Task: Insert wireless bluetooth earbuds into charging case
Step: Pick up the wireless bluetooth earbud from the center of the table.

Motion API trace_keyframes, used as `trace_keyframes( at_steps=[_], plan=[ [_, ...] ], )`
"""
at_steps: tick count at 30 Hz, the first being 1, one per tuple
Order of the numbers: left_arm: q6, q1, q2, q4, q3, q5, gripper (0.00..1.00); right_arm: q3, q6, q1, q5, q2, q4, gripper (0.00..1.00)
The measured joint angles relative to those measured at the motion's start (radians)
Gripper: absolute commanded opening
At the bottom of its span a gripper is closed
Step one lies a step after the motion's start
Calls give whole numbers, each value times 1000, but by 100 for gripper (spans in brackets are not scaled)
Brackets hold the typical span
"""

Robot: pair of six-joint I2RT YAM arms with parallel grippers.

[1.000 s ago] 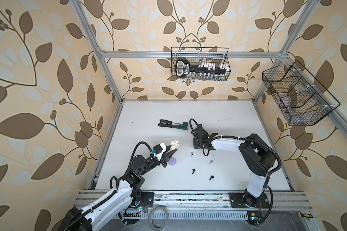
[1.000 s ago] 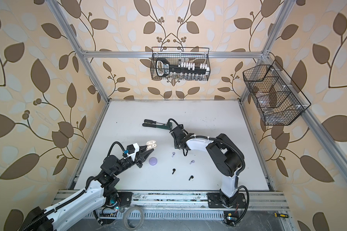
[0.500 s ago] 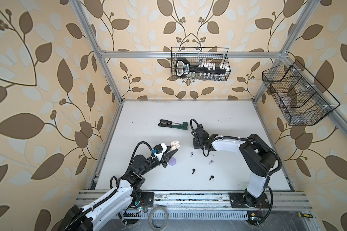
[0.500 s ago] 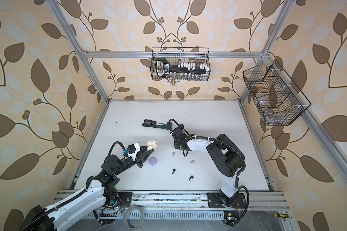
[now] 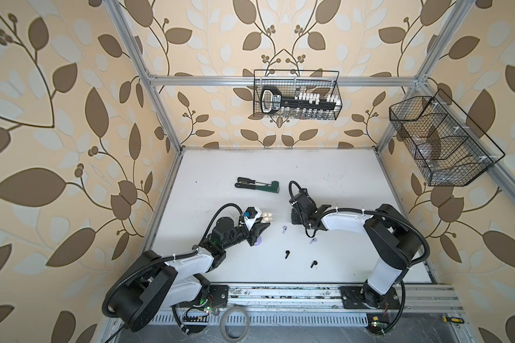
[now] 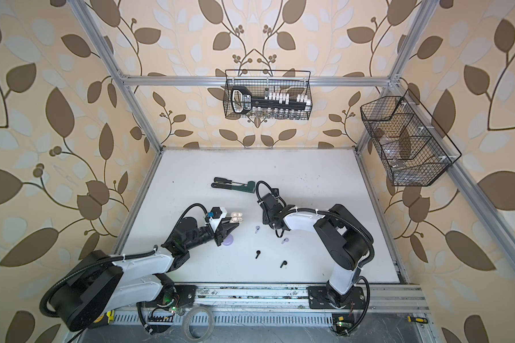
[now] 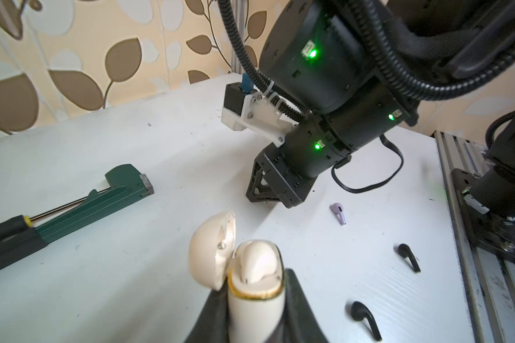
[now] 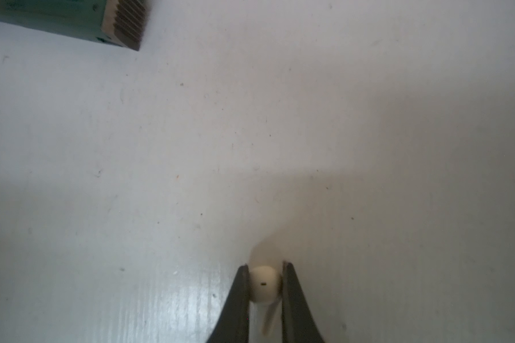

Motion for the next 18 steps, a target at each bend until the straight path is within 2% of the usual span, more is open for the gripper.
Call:
trace_keyframes(
  at_steps=[11, 18],
  plan=[
    [-117, 0, 367, 243, 129, 47, 0, -76, 60, 14, 40, -107, 50, 8],
    [-202, 0, 480, 372, 155, 75, 0, -101, 87, 49, 91, -183, 92, 8]
  ],
)
